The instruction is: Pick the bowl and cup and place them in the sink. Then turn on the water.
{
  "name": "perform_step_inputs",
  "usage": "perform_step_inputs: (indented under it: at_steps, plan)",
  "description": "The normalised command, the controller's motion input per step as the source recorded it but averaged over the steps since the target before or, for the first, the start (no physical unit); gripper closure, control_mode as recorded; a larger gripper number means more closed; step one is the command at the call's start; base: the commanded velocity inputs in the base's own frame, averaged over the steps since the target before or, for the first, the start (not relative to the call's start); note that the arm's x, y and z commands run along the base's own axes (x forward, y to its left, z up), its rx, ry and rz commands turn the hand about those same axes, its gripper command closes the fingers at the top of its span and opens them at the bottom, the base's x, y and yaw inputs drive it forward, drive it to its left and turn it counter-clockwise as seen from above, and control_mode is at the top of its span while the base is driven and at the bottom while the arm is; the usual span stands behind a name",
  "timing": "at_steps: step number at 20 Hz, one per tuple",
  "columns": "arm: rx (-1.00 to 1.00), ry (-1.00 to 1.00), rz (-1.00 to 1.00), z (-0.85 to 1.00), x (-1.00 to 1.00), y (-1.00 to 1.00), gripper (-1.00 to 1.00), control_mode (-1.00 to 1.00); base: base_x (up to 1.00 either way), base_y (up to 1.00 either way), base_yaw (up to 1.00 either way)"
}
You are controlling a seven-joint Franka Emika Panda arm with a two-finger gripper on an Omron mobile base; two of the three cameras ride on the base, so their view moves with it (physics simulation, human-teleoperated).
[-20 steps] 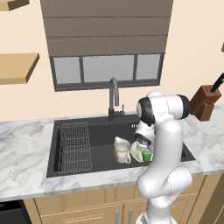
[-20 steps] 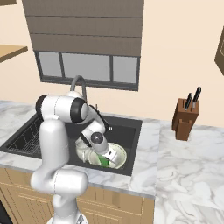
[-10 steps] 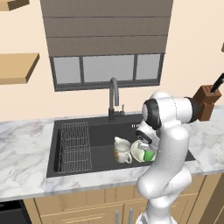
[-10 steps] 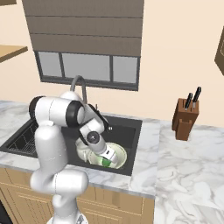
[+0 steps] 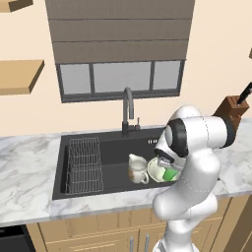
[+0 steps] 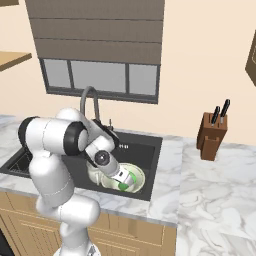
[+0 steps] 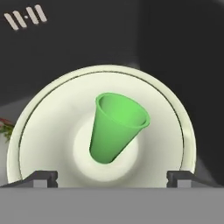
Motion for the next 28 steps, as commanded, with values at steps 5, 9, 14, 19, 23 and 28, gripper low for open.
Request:
perform_step_inputs:
  at_steps: [5,9,14,19,23,28]
  plan:
    - [0.00,0.00,0.00,0.53,0.04,0.00,-1.00,-1.00,0.00,0.00,0.00]
    - [0.00,0.00,0.00,0.55,0.04,0.00,-1.00,-1.00,0.00,0.00,0.00]
    - [0.01,0.00,0.00,0.68,0.11,0.00,-1.00,-1.00,0.00,0.00,0.00]
    - [0.01,0.01,0.00,0.74,0.28,0.00,-1.00,-1.00,0.00,0.00,0.00]
    - [0.06,0.03,0.00,0.77,0.45,0.00,-1.00,-1.00,0.00,0.00,0.00]
    - [0.10,0.05,0.00,0.74,0.50,-0.06,-1.00,-1.00,0.00,0.00,0.00]
